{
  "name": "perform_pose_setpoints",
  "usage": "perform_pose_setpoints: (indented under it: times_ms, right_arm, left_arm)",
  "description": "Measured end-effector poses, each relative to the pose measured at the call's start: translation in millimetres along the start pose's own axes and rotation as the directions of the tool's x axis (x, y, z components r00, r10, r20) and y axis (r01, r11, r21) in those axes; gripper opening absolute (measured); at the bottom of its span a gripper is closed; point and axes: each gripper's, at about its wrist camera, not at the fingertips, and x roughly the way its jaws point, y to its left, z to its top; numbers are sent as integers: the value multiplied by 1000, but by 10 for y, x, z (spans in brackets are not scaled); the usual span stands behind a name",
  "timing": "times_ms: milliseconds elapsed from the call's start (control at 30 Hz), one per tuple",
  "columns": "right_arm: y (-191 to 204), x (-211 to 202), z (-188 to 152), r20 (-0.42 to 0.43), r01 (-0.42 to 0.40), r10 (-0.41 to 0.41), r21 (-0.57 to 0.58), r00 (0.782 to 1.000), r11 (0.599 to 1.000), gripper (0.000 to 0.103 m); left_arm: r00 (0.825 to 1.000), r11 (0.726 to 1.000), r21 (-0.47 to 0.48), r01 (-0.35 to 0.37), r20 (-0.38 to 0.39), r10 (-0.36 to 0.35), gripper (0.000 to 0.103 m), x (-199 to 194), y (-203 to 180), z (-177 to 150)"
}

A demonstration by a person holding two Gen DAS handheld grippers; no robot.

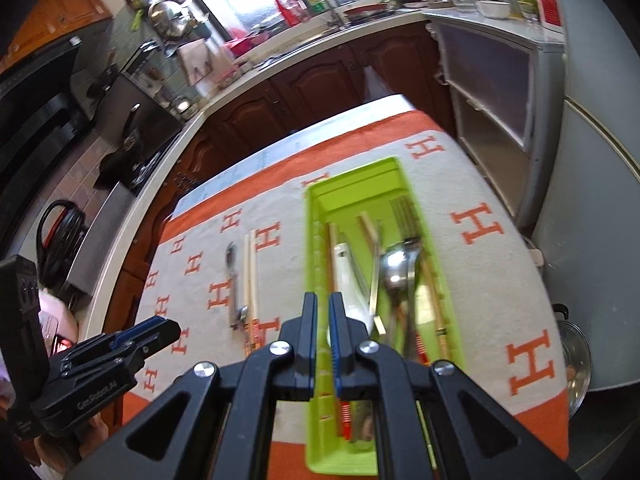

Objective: Organize utensils
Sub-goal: 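Reach the right tool to a silver spoon on the blanket and grasp it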

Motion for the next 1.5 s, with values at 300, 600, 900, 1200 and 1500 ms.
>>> perform_pose_setpoints:
  times_ms: [300, 600, 900, 1200, 1500]
  right_arm:
    - [881, 388, -138, -186, -172, 138, -178, 973, 969, 7]
    - [1510, 880, -352, -352, -252, 129, -330, 927, 910, 7]
    - [1721, 1324, -565, -526, -356, 120, -373, 842, 857, 15]
    - [1820, 1642, -777, -595, -385, 45, -459, 802, 801, 23]
    - [2005, 1579, -1126, -487, -358, -71, -726, 871, 588, 27]
  left_arm:
    - [992, 984, -126, -123, -21, 121, 21, -56, 840, -370]
    - [976, 949, -229, -218, -70, 207, 21, -3, 1491, -651]
    - [964, 936, -247, -251, -153, 218, 21, 189, 1760, -856]
    - [963, 941, -247, -232, -197, 186, 21, 310, 1824, -953]
    - [961, 935, -270, -232, -213, 177, 21, 326, 1907, -980]
